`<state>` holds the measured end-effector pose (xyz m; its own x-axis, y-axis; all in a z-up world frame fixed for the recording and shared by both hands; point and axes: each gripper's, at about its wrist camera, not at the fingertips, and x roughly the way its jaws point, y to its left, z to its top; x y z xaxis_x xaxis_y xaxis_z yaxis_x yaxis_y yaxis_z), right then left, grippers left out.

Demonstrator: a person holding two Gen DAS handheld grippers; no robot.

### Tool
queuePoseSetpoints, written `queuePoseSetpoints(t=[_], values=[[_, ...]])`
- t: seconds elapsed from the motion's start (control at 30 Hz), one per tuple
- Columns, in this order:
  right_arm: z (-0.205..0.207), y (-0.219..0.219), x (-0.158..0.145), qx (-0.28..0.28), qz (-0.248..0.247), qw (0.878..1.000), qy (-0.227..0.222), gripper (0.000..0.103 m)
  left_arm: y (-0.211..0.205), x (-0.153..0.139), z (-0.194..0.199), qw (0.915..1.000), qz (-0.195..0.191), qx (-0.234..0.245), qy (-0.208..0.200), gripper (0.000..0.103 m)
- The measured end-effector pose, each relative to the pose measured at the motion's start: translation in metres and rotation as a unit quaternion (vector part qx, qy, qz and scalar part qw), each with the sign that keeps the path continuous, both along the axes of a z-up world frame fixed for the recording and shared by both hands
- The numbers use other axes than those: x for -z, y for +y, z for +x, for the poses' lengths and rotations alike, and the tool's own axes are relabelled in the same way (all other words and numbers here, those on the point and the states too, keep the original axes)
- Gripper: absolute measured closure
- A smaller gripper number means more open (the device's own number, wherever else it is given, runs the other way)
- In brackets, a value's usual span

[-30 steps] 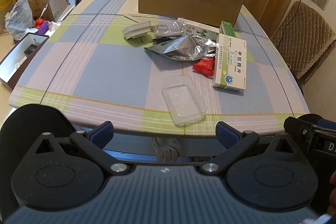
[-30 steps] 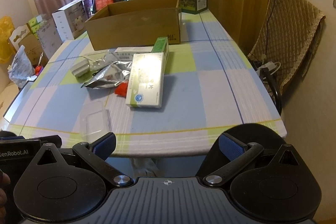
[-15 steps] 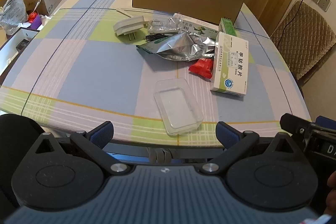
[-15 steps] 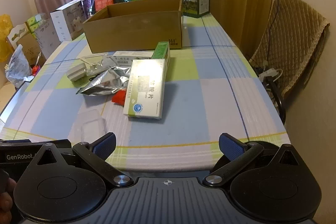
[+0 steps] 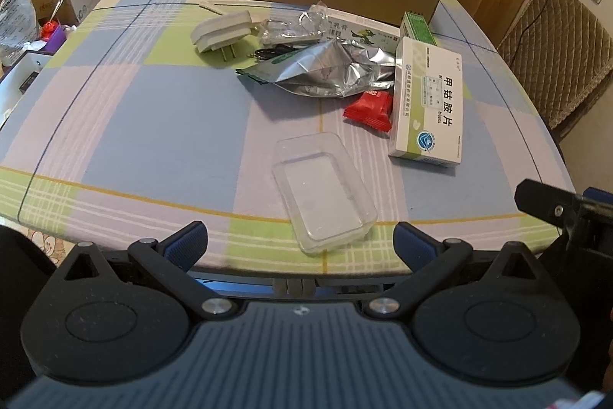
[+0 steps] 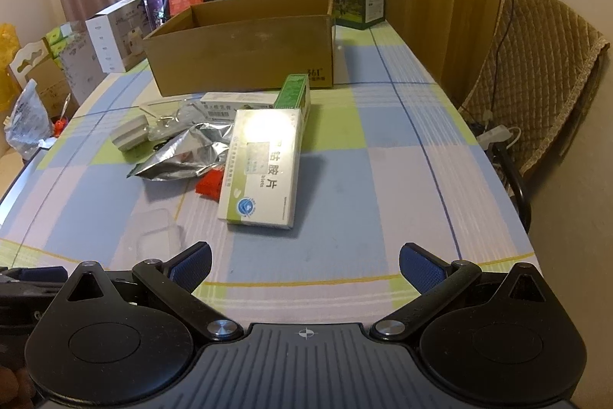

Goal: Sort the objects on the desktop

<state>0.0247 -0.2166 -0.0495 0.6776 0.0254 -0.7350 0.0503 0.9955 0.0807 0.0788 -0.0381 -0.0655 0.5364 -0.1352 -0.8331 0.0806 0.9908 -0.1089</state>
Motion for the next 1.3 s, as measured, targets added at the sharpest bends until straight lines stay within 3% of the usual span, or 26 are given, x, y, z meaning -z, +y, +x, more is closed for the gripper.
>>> queuePoseSetpoints(t=[0.13, 0.4, 0.53, 0.63, 0.67, 1.1, 1.17, 1.3], values=[[0.008, -0.003, 0.004, 0.005, 0.002, 1.000, -0.002, 0.002, -0.008, 0.005, 0.005, 0.9999, 0.002, 0.012, -0.003, 0.003], [0.028, -0.011, 0.015, 0.009, 0.003, 1.000, 0.008, 0.002, -0.026, 0.026, 0.027, 0.9993, 0.025, 0.028, -0.006, 0.017], [0.038, -0.012, 0.022, 0.009, 0.004, 1.000, 0.015, 0.002, -0.029, 0.039, 0.040, 0.9987, 0.035, 0.036, -0.003, 0.029], [0.046, -0.009, 0.026, -0.001, 0.006, 1.000, 0.015, 0.002, -0.024, 0.041, 0.046, 0.9985, 0.038, 0.038, -0.007, 0.049], [0.049, -0.007, 0.028, -0.005, 0.006, 1.000, 0.015, 0.002, -0.022, 0.041, 0.047, 0.9984, 0.041, 0.038, -0.011, 0.050], [0.106, 0.034, 0.049, -0.038, -0.013, 0.999, -0.013, 0.003, 0.010, 0.041, 0.066, 0.9987, 0.042, 0.017, -0.024, 0.051], [0.113, 0.036, 0.053, -0.037, -0.017, 0.999, -0.013, 0.016, 0.012, 0.041, 0.067, 0.9988, 0.039, 0.014, -0.025, 0.051], [0.126, 0.038, 0.063, -0.033, -0.029, 0.999, -0.006, 0.020, 0.015, 0.041, 0.067, 0.9992, 0.031, 0.010, -0.025, 0.051]])
